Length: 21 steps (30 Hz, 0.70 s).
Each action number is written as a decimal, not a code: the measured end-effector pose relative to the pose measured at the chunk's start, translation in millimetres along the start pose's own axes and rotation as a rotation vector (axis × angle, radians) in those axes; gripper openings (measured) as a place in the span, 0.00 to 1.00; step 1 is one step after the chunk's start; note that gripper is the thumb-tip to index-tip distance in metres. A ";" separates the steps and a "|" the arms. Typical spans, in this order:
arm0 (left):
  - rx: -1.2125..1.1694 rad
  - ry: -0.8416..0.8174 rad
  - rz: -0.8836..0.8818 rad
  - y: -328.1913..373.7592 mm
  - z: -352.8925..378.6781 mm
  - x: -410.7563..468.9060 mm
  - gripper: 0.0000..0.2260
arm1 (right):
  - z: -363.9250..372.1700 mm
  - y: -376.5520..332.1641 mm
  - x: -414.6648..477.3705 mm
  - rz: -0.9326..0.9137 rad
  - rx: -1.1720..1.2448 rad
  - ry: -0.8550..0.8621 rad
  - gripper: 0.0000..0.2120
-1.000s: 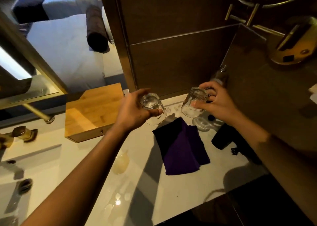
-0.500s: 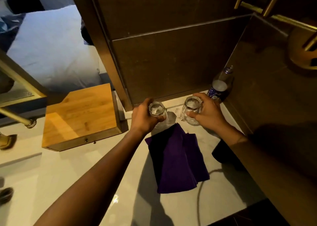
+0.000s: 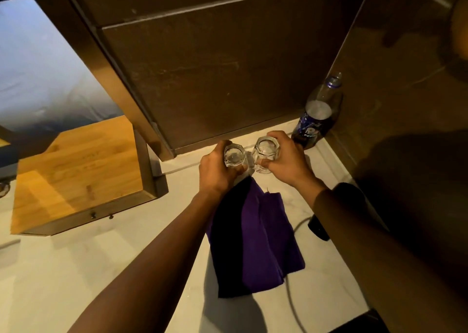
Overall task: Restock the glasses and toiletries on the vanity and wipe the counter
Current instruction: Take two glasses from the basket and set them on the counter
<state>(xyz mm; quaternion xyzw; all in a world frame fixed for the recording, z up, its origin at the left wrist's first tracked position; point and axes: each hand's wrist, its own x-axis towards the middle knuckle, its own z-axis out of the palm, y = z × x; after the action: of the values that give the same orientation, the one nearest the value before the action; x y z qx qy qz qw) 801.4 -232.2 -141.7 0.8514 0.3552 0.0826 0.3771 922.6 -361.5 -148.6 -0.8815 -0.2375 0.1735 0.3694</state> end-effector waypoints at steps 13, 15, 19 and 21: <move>-0.002 0.009 -0.039 -4.6 -9.6 -2.9 0.30 | 1.2 -9.4 3.7 0.003 -0.015 -0.010 0.34; -0.007 0.017 -0.049 -7.3 -12.3 -2.0 0.30 | 2.3 -10.6 4.1 0.003 -0.018 -0.010 0.34; -0.014 0.025 -0.057 -8.3 -9.3 -3.6 0.30 | 1.9 -9.6 3.3 0.003 -0.049 -0.022 0.34; -0.031 0.027 -0.060 -7.1 -7.4 -4.5 0.30 | 0.3 -8.1 3.4 0.004 -0.062 -0.040 0.35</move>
<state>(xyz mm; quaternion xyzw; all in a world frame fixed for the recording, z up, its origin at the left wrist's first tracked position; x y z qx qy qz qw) 791.3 -227.5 -141.0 0.8332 0.3843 0.0883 0.3878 922.9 -354.5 -143.4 -0.8894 -0.2482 0.1844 0.3366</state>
